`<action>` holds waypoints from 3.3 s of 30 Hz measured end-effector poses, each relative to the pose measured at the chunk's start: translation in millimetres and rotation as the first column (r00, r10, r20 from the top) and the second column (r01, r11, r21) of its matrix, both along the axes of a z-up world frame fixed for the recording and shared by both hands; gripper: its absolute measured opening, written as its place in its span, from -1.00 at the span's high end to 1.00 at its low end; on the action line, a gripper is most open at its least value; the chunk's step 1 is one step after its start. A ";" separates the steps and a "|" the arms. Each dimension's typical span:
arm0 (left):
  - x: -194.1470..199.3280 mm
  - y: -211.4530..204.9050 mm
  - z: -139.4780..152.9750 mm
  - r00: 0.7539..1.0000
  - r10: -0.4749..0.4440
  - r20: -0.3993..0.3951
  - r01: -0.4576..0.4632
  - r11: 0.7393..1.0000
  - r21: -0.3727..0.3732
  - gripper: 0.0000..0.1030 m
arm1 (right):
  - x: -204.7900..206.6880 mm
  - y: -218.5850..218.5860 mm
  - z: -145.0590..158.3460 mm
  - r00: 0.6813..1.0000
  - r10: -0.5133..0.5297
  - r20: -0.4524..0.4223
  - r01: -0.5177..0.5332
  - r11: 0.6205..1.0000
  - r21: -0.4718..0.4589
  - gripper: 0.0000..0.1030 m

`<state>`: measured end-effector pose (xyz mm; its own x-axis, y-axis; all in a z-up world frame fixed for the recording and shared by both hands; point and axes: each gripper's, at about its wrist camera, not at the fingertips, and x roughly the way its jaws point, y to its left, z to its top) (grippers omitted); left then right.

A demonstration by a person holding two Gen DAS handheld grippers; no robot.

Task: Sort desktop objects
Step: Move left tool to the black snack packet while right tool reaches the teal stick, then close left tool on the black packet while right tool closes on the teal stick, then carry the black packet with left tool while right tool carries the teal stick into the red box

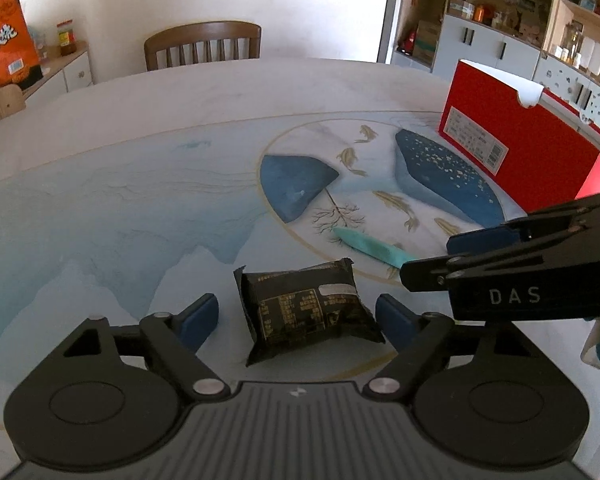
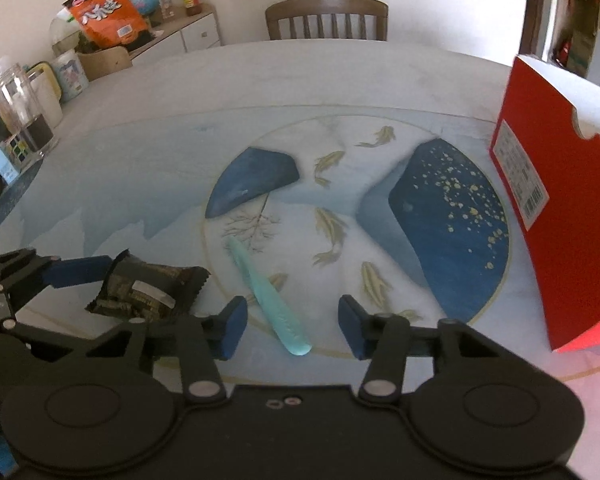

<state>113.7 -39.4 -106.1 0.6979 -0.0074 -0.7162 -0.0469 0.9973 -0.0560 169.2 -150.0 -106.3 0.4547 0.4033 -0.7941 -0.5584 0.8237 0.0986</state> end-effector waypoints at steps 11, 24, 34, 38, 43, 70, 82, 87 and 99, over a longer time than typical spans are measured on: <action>-2.5 0.2 -1.2 0.999 -0.022 0.025 0.021 0.998 0.066 -0.25 | -7.9 15.6 0.4 0.996 0.078 0.039 -0.075 0.995 -0.068 0.72; -2.7 4.2 3.6 1.000 -0.002 0.030 0.000 0.998 0.057 -0.04 | -13.9 12.3 6.7 0.997 0.057 0.059 -0.054 0.997 -0.048 0.77; -5.0 -1.5 21.0 0.998 -0.019 0.052 0.016 0.999 0.040 -0.04 | -18.6 -0.8 23.9 0.997 0.016 0.074 -0.015 1.000 -0.014 0.77; -4.3 -7.8 32.0 0.997 -0.035 0.062 0.033 0.999 0.033 -0.04 | -19.7 -8.3 35.2 0.996 -0.006 0.085 0.006 1.000 -0.001 0.77; -4.2 -17.1 51.4 0.995 -0.059 0.082 0.057 0.998 0.023 -0.04 | -22.4 -21.5 55.3 0.993 -0.037 0.112 0.035 0.999 0.017 0.77; 25.3 -83.1 122.0 0.984 -0.132 0.116 0.129 0.991 0.034 -0.04 | -9.8 -124.3 107.1 0.973 -0.165 0.163 0.162 0.986 0.030 1.00; 11.4 -81.5 81.2 0.982 -0.184 0.049 0.184 0.983 -0.003 -0.04 | -42.2 -137.9 70.5 0.982 -0.179 0.063 0.181 0.983 -0.019 0.80; 3.6 -79.8 75.5 0.976 -0.215 0.038 0.215 0.977 -0.005 -0.04 | -65.3 -136.8 59.7 0.980 -0.198 0.031 0.199 0.979 -0.030 0.72; -8.9 -74.5 65.1 0.967 -0.254 0.017 0.254 0.967 -0.007 -0.04 | -99.6 -124.6 31.2 0.980 -0.195 -0.038 0.193 0.980 -0.042 0.27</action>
